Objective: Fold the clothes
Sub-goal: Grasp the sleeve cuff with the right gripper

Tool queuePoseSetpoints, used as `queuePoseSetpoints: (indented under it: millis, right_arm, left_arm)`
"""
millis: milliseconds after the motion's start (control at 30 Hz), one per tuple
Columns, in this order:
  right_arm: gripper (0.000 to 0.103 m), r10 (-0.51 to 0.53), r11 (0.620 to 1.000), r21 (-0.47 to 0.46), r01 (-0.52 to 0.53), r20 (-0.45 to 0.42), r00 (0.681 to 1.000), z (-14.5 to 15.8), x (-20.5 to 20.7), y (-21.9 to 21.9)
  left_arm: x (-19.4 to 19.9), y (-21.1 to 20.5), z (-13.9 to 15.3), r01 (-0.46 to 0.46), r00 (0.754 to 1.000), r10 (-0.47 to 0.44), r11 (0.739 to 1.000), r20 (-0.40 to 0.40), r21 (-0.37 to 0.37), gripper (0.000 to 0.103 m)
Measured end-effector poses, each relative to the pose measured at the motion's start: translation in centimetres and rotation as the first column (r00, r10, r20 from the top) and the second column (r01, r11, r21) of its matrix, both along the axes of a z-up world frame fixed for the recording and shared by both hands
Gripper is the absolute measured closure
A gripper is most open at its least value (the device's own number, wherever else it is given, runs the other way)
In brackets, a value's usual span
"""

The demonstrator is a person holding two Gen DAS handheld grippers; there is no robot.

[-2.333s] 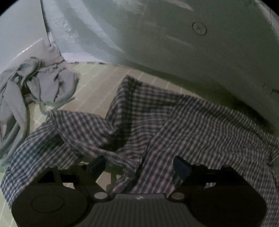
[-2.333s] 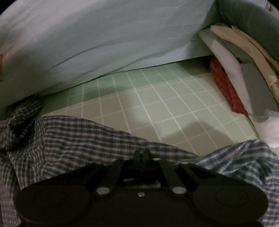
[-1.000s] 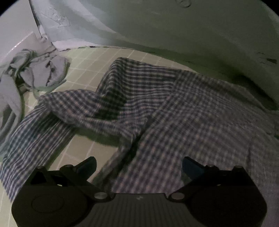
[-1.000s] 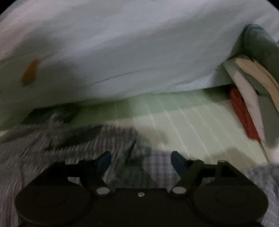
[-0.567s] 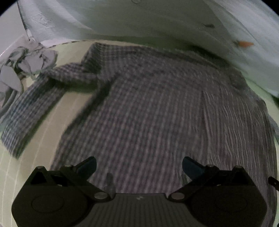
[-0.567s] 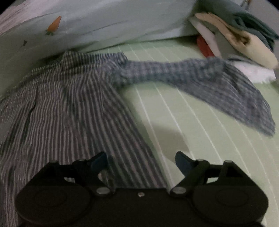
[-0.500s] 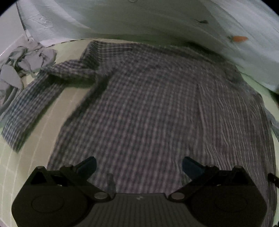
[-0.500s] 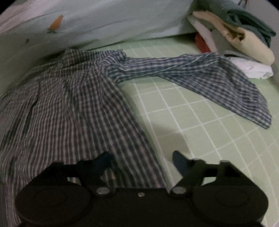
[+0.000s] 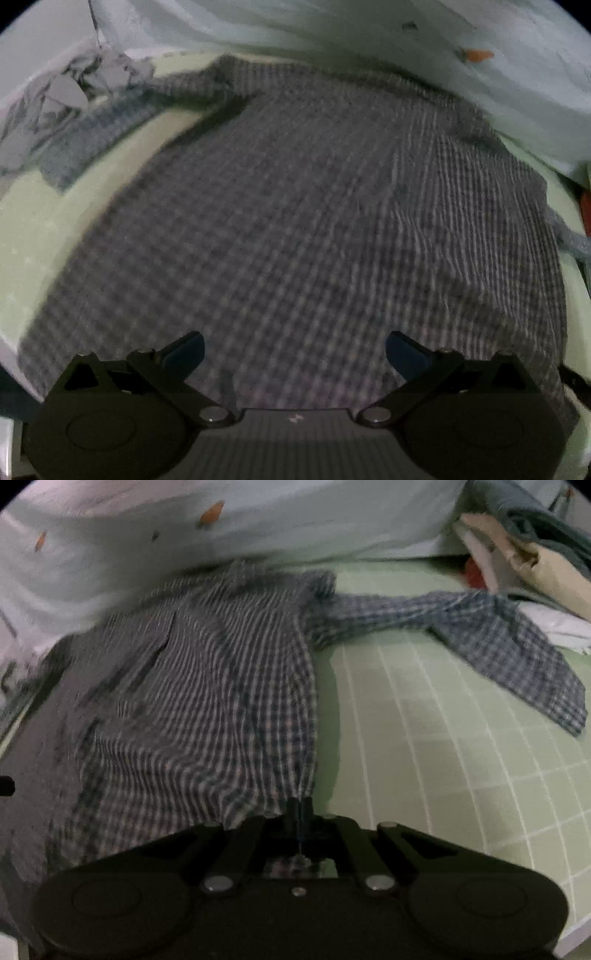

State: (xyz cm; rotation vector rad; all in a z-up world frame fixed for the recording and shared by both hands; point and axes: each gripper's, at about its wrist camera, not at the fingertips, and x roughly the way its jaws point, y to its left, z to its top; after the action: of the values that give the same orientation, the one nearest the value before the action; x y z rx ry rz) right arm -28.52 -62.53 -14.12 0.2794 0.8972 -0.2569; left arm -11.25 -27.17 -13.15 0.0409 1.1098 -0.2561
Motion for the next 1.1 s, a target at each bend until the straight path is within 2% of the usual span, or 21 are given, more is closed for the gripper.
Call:
queuePoseSetpoints:
  millis: [67, 133, 200, 333, 367, 400, 467, 633, 767, 867, 1000, 1100]
  right_arm:
    - [0.1, -0.013, 1.0, 0.012, 0.013, -0.002, 1.0, 0.0, -0.1, 0.1]
    - [0.089, -0.041, 0.999, 0.025, 0.041, 0.009, 0.999, 0.3, -0.4, 0.1]
    - [0.056, -0.07, 0.997, 0.033, 0.069, 0.024, 0.997, 0.7, -0.7, 0.1]
    - [0.03, -0.124, 0.992, -0.004, 0.124, 0.025, 0.992, 1.9, -2.2, 0.0]
    - [0.013, -0.113, 0.993, -0.02, 0.114, 0.037, 0.993, 2.4, -2.9, 0.1]
    - [0.002, -0.113, 0.992, -0.043, 0.115, 0.05, 0.992, 2.7, -3.5, 0.1]
    - [0.001, -0.141, 0.987, -0.068, 0.145, 0.064, 0.988, 2.9, -4.5, -0.3]
    - [0.0, -0.186, 0.982, -0.03, 0.189, 0.078, 0.979, 2.1, -6.0, -3.5]
    - [0.0, -0.183, 0.983, -0.014, 0.185, 0.101, 0.978, 1.6, -5.8, -7.6]
    - [0.0, -0.171, 0.982, -0.053, 0.179, 0.135, 0.976, 1.6, -5.3, -11.8]
    - [0.0, -0.133, 0.98, -0.128, 0.153, 0.15, 0.98, 1.9, -4.4, -18.2]
    - [0.001, -0.13, 0.972, -0.184, 0.149, 0.113, 0.985, 2.1, -3.8, -22.8]
  left_arm:
    - [-1.1, 0.0, 0.0, 0.005, 1.0, -0.005, 1.0, 0.002, 0.003, 0.0]
    - [-1.0, -0.1, 0.3, 0.031, 0.999, -0.031, 1.0, 0.017, 0.002, 0.0]
    - [-0.6, -0.3, 0.3, 0.049, 0.999, -0.049, 0.999, 0.02, 0.002, 0.0]
    - [-0.4, -1.0, 0.2, 0.054, 0.998, -0.053, 0.998, 0.018, -0.026, 0.0]
    - [-0.4, -1.4, -0.1, 0.061, 0.998, -0.06, 0.998, 0.012, -0.032, 0.0]
    - [-0.6, -1.7, -0.2, 0.068, 0.998, -0.068, 0.997, 0.007, -0.035, 0.0]
    - [-1.1, -2.4, -0.5, 0.085, 0.996, -0.084, 0.996, 0.008, -0.042, 0.0]
    - [-2.8, -4.5, -0.8, 0.081, 0.997, -0.081, 0.996, -0.009, -0.048, 0.0]
    - [-4.1, -7.7, -0.3, 0.068, 0.997, -0.067, 0.997, 0.027, -0.041, 0.0]
    - [-5.0, -10.6, -0.4, 0.017, 0.999, -0.015, 0.999, 0.048, -0.039, 0.0]
    - [-6.6, -14.8, -0.8, -0.004, 0.999, 0.006, 0.999, 0.052, -0.04, 0.0]
    - [-7.3, -17.3, -1.0, -0.003, 1.0, 0.003, 1.0, 0.026, -0.027, 0.0]
